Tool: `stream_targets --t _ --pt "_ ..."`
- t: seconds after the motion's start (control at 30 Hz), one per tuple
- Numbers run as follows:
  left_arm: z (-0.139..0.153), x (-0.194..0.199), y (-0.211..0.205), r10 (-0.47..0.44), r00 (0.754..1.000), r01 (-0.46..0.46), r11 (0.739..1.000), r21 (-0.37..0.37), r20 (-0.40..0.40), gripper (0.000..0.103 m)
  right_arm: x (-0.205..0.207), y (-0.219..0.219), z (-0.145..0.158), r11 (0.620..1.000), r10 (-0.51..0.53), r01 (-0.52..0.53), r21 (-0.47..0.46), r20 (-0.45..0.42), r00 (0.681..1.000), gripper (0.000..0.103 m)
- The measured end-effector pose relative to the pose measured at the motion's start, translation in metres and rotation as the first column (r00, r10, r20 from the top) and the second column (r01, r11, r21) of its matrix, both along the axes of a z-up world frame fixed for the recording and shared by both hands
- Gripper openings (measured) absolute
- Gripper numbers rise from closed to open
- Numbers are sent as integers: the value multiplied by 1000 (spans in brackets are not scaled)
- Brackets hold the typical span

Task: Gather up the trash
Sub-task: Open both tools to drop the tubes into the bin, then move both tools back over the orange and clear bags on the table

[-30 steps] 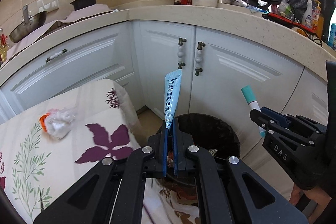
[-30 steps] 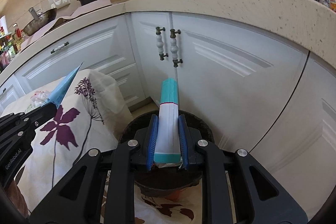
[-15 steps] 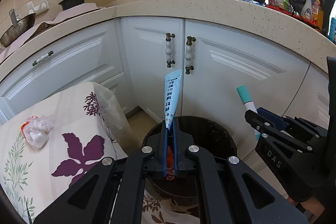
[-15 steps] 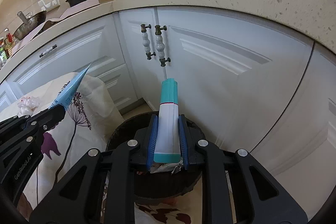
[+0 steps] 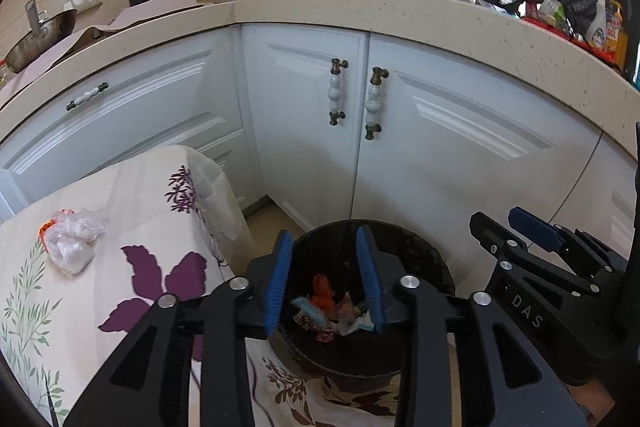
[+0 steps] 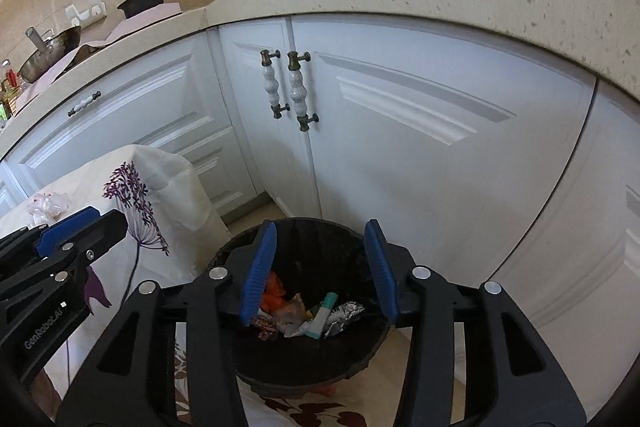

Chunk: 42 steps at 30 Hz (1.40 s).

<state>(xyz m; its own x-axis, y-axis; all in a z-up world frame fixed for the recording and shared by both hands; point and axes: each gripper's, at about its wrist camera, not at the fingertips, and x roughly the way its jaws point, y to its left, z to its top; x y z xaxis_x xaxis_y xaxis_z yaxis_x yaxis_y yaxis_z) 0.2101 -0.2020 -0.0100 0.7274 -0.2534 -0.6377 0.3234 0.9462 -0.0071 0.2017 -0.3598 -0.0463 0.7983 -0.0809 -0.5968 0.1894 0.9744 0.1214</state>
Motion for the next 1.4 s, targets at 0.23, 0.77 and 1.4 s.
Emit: stream_targets --t 0.23,0.77,1.4 --pt "15 -8 33 63 998 -63 998 -23 29 46 0 21 16 999 35 -35 -10 27 999 45" --pt "45 -30 153 289 950 -285 957 -48 120 60 4 112 50 981 192 -188 -50 85 978 47" --pt "31 -36 277 508 856 -505 861 -58 98 68 32 230 50 919 389 -384 -92 38 921 47"
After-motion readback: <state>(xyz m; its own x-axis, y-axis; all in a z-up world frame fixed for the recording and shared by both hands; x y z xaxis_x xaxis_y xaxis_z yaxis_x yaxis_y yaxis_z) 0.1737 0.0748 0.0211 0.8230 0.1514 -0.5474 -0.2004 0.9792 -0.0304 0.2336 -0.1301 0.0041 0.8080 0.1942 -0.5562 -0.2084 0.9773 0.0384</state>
